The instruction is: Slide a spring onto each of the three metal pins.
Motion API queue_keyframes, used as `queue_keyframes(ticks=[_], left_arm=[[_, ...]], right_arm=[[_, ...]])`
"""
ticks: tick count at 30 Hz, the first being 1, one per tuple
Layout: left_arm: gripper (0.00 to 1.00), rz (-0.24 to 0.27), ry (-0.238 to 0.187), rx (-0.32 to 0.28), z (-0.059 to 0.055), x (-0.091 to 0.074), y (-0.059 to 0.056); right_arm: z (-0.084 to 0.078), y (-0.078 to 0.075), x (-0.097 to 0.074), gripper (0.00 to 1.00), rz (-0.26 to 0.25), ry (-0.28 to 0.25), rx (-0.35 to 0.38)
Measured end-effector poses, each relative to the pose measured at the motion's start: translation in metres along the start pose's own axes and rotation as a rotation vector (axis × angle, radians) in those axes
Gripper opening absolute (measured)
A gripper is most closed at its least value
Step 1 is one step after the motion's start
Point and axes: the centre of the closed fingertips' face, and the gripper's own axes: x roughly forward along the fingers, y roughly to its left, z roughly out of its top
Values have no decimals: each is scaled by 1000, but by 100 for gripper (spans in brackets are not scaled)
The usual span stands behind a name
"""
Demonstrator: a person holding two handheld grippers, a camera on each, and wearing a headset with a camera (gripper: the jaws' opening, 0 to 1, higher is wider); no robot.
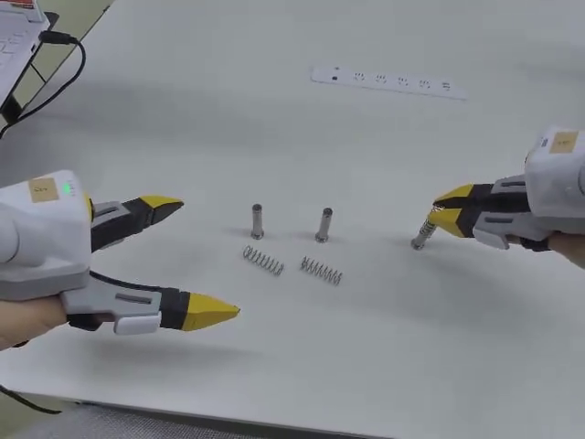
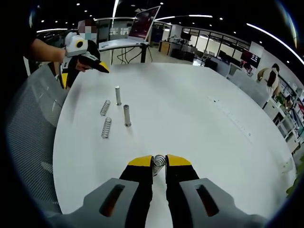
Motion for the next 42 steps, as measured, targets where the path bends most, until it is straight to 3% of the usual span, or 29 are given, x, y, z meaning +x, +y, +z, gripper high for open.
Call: queue_keyframes(ticks=[22, 42], left_arm=[[92, -1, 5, -1, -3, 1, -2], [92, -3, 2, 0, 1, 0, 0]], right_arm=[[-20, 8, 10, 8, 10, 41, 41], [-16, 8, 10, 13, 14, 33, 49]])
